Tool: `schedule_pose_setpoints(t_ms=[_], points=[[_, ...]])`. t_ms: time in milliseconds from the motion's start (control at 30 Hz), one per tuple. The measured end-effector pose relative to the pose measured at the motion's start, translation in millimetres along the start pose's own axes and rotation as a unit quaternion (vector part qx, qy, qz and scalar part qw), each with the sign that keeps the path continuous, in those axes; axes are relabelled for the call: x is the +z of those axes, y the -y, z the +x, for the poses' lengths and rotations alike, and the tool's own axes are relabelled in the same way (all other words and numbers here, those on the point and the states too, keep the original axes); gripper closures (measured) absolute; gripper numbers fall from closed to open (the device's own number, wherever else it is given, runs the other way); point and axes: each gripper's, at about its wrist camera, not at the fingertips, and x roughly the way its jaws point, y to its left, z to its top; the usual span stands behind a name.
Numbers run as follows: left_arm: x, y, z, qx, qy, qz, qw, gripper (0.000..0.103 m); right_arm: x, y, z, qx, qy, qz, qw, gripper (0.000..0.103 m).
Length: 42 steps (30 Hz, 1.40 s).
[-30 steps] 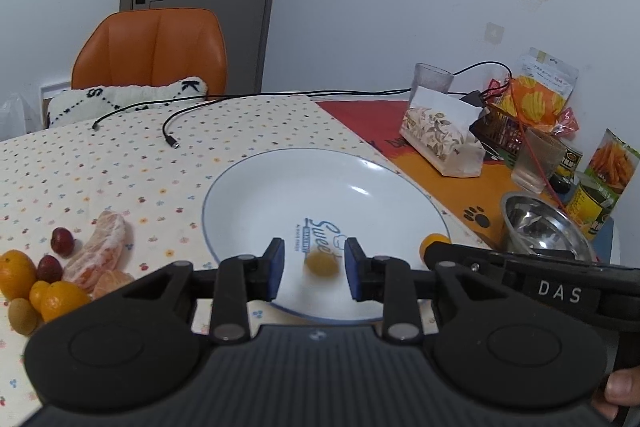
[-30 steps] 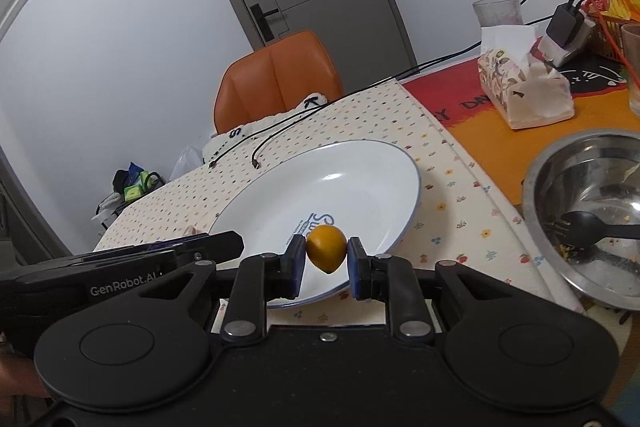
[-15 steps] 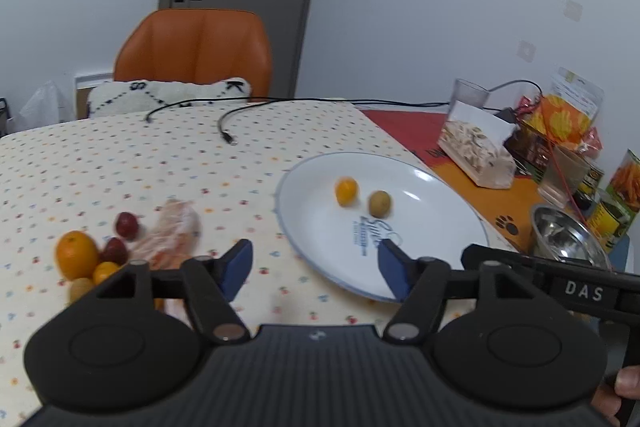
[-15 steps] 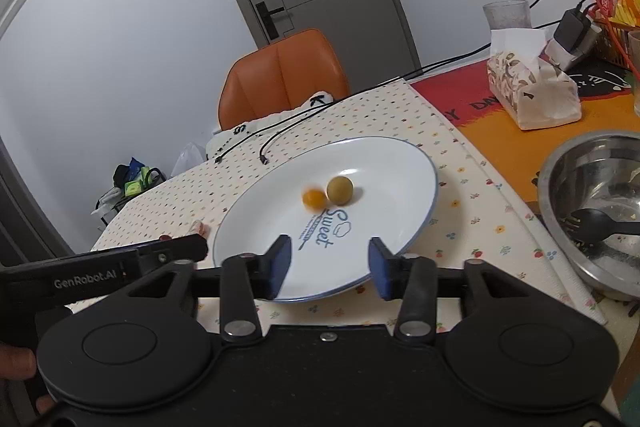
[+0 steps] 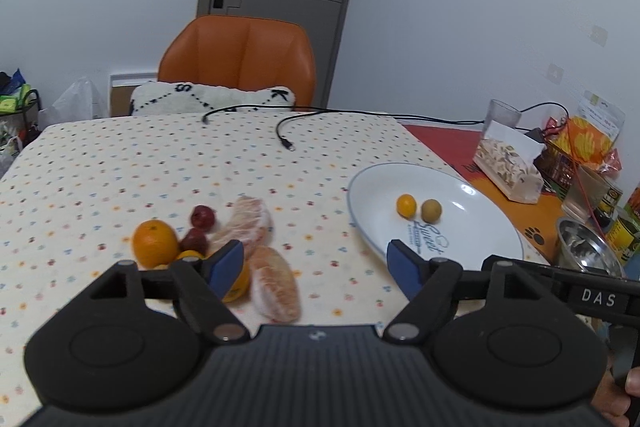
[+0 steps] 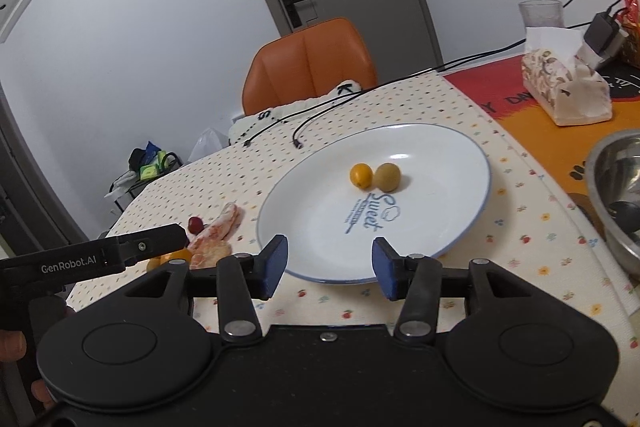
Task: Organize fruits
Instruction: 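Open both grippers to drop the kiwi and small orange onto the plate, then move both grippers back toward the fruit pile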
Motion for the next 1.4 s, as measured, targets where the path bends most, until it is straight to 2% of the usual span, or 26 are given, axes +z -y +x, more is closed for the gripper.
schedule_pose_setpoints(t_ms=[167,300,533,833,900,1000,1267,1400], points=[[-3,-13,-5,0.009,0.001,-0.009,0.9999,0.026,-2,-11,3,0.006,-0.004,-0.006,1.000,0.054],[-6,-23,-9,0.015,0.001,-0.014,0.9998,0.026,-3,-20,5,0.012,-0.006,-0.013,1.000,0.046],[-13,-41,-13,0.021,-0.003,-0.026,0.9994,0.026,-6,-38,10,0.032,-0.017,-0.019,0.999,0.042],[-18,-61,-16,0.030,-0.009,-0.035,0.9989,0.026,-10,-63,25,0.055,-0.032,-0.039,0.997,0.021],[-20,-65,-17,0.032,-0.010,-0.036,0.9988,0.026,-11,-67,28,0.057,-0.031,-0.040,0.997,0.010],[-21,-73,-17,0.036,-0.012,-0.041,0.9984,0.026,-12,-71,33,0.061,-0.029,-0.035,0.997,0.003],[-20,-89,-18,0.040,-0.011,-0.050,0.9979,0.026,-15,-85,48,0.069,-0.037,-0.045,0.996,0.003],[-20,-95,-16,0.036,-0.016,-0.055,0.9977,0.026,-16,-91,58,0.069,-0.049,-0.048,0.995,0.017]])
